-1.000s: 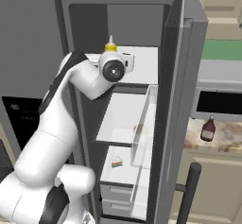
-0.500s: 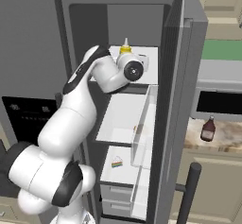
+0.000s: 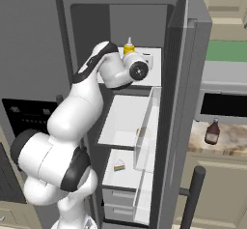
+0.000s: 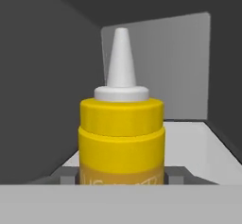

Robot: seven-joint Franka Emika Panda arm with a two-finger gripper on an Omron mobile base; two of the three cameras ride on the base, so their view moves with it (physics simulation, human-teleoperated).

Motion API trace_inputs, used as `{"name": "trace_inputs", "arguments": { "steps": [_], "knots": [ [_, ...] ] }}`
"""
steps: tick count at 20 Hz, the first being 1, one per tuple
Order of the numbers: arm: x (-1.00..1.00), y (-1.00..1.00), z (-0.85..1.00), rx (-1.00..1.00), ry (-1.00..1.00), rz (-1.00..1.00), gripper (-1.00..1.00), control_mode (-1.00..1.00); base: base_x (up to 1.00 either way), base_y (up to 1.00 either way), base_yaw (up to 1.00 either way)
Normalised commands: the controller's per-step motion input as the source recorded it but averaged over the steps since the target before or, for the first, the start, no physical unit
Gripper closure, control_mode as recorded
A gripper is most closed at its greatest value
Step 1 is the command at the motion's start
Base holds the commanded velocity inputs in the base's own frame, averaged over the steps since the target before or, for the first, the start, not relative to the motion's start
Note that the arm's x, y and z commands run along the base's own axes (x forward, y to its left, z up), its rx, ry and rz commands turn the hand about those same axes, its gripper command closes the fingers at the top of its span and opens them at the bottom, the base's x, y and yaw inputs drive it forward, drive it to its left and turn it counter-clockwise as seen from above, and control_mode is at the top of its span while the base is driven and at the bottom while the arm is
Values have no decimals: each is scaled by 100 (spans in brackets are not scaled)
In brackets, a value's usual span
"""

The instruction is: Place the mustard and ketchup from the counter to the top shelf of the fridge. If the existing items in the fridge are on the top shelf, move them to other shelves.

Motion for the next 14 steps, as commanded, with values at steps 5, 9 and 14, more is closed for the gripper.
{"name": "trace_inputs", "arguments": {
  "steps": [5, 9, 14],
  "knots": [
    [31, 10, -47, -9, -7, 0, 100, -100, 0, 0, 0],
    [26, 11, -27, -7, -2, 0, -100, -100, 0, 0, 0],
    [5, 1, 0, 0, 0, 0, -100, -100, 0, 0, 0]
  ]
}}
